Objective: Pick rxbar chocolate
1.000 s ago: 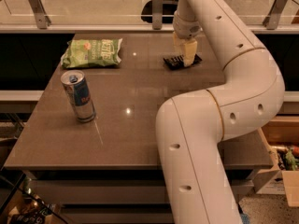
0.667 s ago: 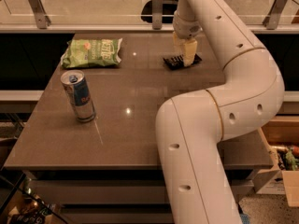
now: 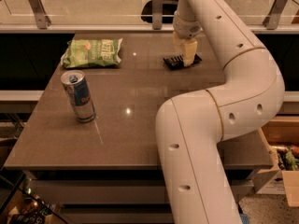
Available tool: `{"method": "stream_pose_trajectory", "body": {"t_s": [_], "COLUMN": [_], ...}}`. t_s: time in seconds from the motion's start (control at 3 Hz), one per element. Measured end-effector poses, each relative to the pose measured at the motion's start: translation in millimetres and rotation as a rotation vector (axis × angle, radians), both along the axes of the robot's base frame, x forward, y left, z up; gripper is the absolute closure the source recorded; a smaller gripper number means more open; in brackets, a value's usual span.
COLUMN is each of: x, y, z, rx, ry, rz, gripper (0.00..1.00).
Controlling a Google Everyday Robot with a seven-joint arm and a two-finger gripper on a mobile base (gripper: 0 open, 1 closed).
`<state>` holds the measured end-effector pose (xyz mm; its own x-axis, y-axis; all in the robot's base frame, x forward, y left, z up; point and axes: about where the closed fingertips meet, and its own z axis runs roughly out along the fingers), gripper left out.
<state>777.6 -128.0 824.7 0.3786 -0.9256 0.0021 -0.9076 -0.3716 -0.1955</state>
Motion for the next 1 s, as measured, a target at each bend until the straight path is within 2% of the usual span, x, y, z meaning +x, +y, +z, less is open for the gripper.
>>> {"method": "stream_pose_trajectory", "body": {"t_s": [0.67, 1.0], "x": [0, 0], "y": [0, 4], "z": [0, 38], "rx": [0.0, -0.013], "ry": [-0.001, -0.068], "rz": [0.0, -0.02], "gripper": [1.0, 1.0]}}
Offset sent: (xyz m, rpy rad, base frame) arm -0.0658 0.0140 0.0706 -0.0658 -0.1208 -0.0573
